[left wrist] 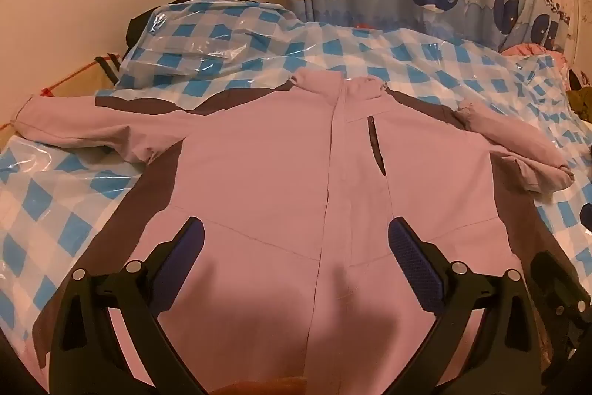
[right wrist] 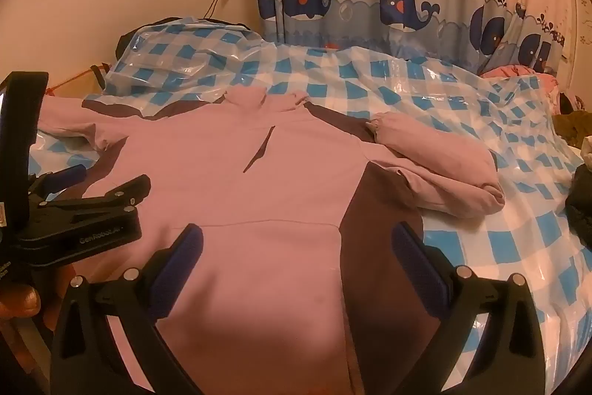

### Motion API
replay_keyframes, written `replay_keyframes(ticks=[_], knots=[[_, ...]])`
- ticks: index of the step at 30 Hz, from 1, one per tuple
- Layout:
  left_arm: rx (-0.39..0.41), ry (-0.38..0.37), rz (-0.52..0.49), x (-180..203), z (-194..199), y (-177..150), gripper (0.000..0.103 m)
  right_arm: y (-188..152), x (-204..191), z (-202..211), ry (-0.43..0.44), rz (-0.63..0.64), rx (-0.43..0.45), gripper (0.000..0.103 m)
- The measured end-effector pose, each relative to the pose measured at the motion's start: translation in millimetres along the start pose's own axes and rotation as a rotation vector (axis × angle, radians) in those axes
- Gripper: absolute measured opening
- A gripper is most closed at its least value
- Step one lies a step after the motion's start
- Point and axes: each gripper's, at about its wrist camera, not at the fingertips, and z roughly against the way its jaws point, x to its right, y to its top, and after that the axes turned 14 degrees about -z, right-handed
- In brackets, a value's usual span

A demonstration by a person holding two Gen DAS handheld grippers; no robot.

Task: Fold large clothes

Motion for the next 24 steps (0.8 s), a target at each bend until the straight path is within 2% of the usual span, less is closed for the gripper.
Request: replay_keyframes(ticks=[6, 8, 12, 24], knots=[[-0.007, -0.01, -0.005, -8, 0, -10, 0.096, -1, -1, 4, 0.0, 0.003, 0.017, 0.098], [-0.025, 0.005, -0.027, 0, 3, -2, 0.096, -2, -2, 6, -0.003, 0.003, 0.02, 0.098], [-0.031, -0.002, -0.022, -1, -2, -4, 0.096, 1, 1, 0, 0.001, 0.002, 0.0, 0.098], [-0.035, -0.004, -0.012, -4, -4, -4, 0.096, -1, 4, -5, -0.058, -0.01, -0.01, 0.098]])
